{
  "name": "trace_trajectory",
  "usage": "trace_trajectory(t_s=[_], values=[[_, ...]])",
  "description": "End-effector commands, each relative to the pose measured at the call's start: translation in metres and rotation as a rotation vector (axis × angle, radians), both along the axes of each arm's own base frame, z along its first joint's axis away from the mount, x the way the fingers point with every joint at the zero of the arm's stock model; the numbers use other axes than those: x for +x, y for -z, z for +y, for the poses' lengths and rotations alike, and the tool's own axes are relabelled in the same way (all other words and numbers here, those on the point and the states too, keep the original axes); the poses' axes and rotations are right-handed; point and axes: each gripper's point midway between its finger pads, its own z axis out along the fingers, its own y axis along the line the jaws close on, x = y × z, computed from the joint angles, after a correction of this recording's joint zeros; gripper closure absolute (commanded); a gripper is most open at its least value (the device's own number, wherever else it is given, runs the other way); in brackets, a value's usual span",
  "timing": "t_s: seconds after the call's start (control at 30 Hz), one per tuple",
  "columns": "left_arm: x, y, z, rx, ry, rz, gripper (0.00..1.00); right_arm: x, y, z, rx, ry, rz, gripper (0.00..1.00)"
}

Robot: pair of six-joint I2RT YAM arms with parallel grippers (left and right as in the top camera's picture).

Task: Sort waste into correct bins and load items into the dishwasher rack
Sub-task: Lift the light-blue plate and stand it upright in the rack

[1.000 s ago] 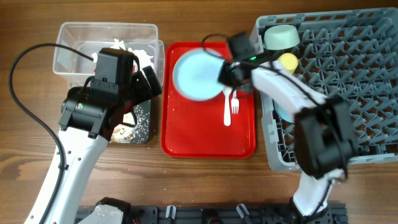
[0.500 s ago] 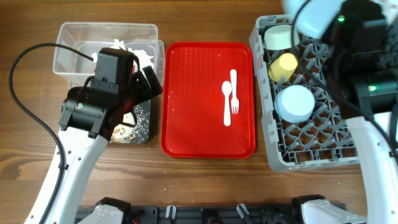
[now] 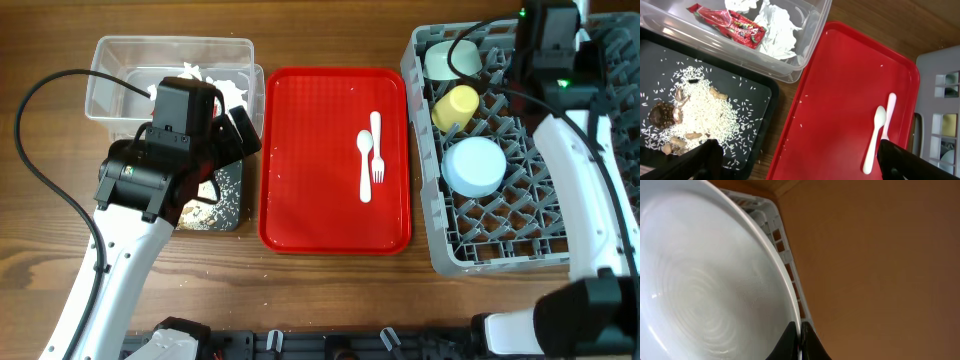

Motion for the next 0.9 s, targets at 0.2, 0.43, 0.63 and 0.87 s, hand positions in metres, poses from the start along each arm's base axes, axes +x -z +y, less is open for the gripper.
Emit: trace_trajectory(t_s=[0.2,0.43,0.63,0.87], values=[[0.001,-0.002,0.001,-0.002,0.001,-0.006,0.00,0.019,0.035,-0.007,-0.088,-0.037,0.192,0.96],[0.001,-0.002,0.001,-0.002,0.001,-0.006,0.00,0.027,0.028,-0.002,-0.092,-0.044,0.140,0.96],[0.001,-0.002,0.001,-0.002,0.001,-0.006,0.00,0.030,0.021,-0.003,-0.104,-0.031,0.097,0.96],[0.001,-0.002,0.001,-0.002,0.001,-0.006,0.00,0.032,0.016,-0.005,-0.111,-0.018,0.065,0.96]])
